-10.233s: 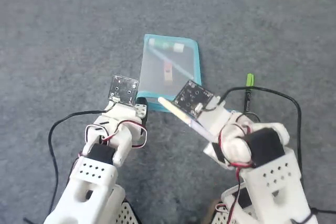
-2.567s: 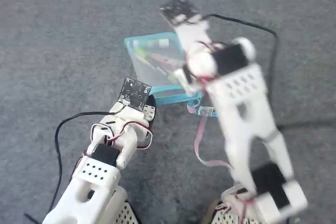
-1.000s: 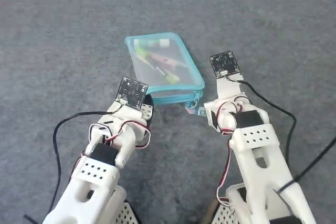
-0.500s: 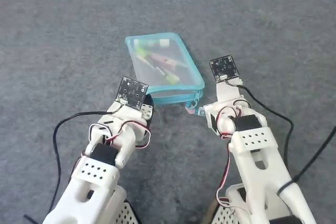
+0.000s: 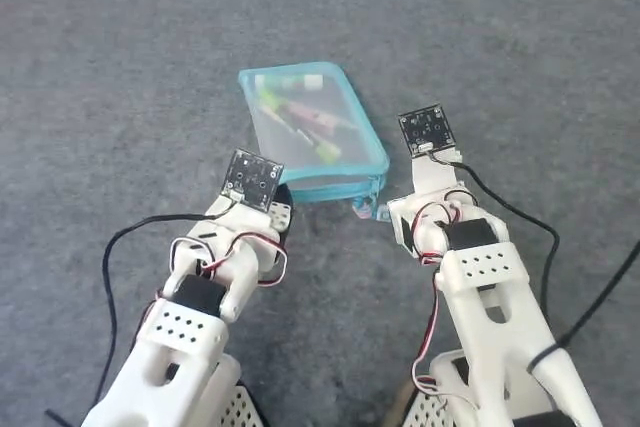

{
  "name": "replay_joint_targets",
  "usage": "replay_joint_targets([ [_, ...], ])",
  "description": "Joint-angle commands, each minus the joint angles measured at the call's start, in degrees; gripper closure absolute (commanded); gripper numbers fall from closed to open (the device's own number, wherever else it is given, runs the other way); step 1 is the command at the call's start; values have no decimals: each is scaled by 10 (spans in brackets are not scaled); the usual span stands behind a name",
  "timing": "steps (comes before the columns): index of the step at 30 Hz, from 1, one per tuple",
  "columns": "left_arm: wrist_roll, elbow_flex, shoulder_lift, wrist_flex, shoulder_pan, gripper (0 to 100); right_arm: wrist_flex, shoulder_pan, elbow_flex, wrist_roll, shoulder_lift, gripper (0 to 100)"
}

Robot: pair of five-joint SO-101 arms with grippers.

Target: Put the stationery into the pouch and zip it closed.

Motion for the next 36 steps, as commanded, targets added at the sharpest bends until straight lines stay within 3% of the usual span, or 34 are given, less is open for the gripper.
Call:
replay_joint_targets([
  [1, -4, -10, -4, -18, -3, 987, -14, 4, -3, -6, -25, 793],
  [27, -1, -19, -4, -19, -16, 987, -7, -1, -6, -6, -26, 793],
  [36, 12, -18, -4, -19, 23, 987, -8, -13, -2, -8, -93, 793],
])
